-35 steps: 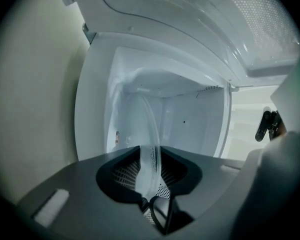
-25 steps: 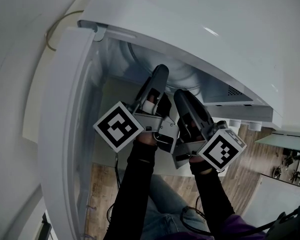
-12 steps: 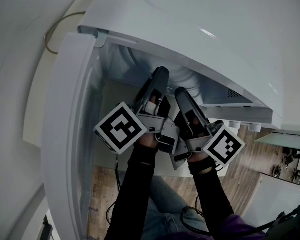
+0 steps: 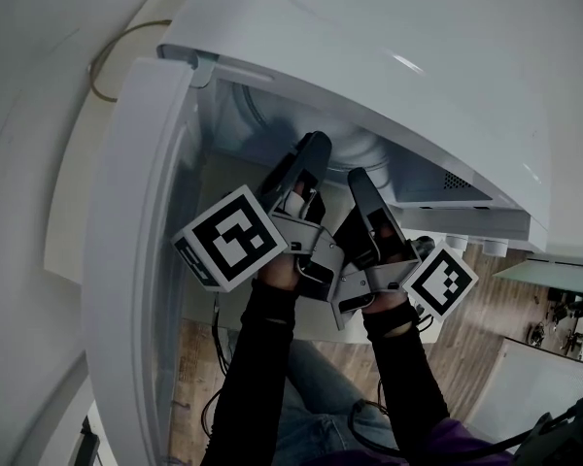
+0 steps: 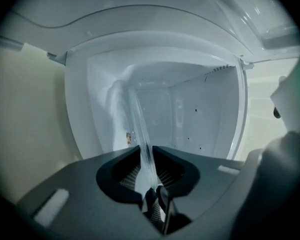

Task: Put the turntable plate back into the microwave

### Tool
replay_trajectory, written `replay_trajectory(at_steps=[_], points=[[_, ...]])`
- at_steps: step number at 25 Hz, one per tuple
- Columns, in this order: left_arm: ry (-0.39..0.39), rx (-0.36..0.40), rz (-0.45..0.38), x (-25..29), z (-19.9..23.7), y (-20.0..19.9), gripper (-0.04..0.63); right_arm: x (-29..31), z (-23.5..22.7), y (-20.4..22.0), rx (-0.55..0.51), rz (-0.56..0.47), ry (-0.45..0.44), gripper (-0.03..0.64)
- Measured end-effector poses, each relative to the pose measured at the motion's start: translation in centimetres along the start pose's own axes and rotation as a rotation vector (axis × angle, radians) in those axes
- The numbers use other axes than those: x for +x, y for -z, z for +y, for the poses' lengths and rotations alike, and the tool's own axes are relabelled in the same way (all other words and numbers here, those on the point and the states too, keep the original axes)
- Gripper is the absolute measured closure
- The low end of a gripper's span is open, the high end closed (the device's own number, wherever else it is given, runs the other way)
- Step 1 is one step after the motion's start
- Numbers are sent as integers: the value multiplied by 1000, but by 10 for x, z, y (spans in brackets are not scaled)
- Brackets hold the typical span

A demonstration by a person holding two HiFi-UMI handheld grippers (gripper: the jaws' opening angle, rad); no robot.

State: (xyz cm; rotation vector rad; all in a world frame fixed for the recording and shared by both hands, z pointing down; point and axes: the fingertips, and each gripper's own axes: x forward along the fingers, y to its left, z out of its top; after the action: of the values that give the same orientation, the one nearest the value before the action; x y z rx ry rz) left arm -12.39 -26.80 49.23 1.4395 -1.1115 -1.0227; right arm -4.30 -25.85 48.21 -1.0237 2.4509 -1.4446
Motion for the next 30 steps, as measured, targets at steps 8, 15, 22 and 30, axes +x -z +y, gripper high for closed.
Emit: replay_trajectory(at_steps=[8,15,22,30], points=[[-10,48,51,-2,0,7,526,-1,-5,-4,41,-24,-1,560],[-4,45,87,-8,2,16,523,-1,-10,-5,31,-26,11,560],[4,-93,52,-21,12,22,548,1,-21,1,43,-8,27,560],[0,-121,45,-25,18,25,554,4,-26,3,37,-4,45,560]])
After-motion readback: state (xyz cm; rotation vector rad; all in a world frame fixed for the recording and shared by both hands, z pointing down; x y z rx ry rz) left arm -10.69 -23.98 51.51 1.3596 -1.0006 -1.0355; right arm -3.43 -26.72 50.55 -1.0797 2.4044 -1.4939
